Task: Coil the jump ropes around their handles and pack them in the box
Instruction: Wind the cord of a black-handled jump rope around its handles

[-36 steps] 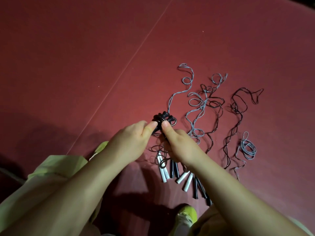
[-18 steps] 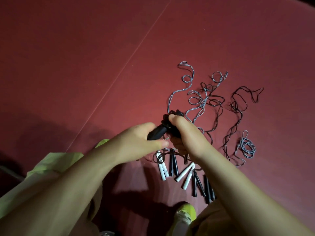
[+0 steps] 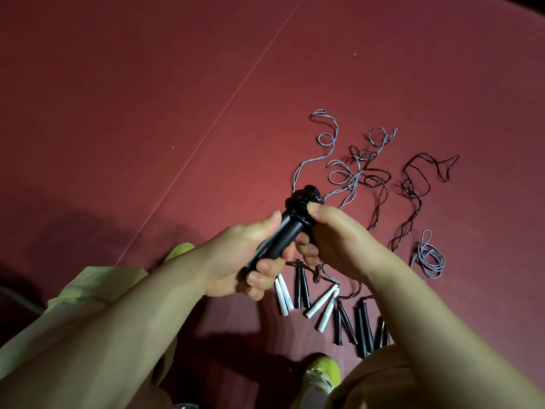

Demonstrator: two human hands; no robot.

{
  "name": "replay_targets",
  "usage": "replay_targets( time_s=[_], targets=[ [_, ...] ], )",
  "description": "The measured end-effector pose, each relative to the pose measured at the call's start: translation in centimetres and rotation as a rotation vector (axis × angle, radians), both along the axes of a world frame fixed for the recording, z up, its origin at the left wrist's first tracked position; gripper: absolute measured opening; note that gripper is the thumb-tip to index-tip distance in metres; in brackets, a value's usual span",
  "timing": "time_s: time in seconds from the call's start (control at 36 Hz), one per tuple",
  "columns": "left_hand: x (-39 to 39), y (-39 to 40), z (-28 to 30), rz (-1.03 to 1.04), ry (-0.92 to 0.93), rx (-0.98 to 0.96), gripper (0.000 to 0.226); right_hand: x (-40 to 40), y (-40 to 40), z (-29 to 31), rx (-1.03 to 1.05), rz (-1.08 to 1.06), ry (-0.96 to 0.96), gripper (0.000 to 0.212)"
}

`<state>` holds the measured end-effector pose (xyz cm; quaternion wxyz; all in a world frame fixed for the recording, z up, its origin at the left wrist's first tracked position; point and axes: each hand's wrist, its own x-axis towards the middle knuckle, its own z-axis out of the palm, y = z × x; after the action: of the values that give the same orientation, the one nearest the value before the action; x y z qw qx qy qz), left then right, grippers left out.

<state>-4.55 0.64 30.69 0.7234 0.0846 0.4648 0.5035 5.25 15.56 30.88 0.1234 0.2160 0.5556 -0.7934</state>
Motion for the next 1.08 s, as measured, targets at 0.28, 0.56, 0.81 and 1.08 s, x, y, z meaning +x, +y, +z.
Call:
replay_targets(
  time_s=[0.28,0.56,0.81,1.08],
  targets=[
    [0.3,1.4,-2.1,0.175,0.674,-0.163,0.06,0.1,-0.5,-0.4,0.431,-0.141,-0.203,0.046],
    [1.5,1.8,-0.1,-0.184,1.525,-0.236,0.045,2.7,-1.6,2.2,0.373,-0.284,-0.303,0.056],
    [4.0,2.5,-0.3,-0.322,1.925,-0.131,0.039,4.2,-1.4,3.7,0.597,-0.328,-0.307,0.052],
    [2.8,3.0,0.3,0.081,0.413,0.024,0.049,3.1,1.3,2.6,0.505,-0.291,-0.083,0.028]
  ],
)
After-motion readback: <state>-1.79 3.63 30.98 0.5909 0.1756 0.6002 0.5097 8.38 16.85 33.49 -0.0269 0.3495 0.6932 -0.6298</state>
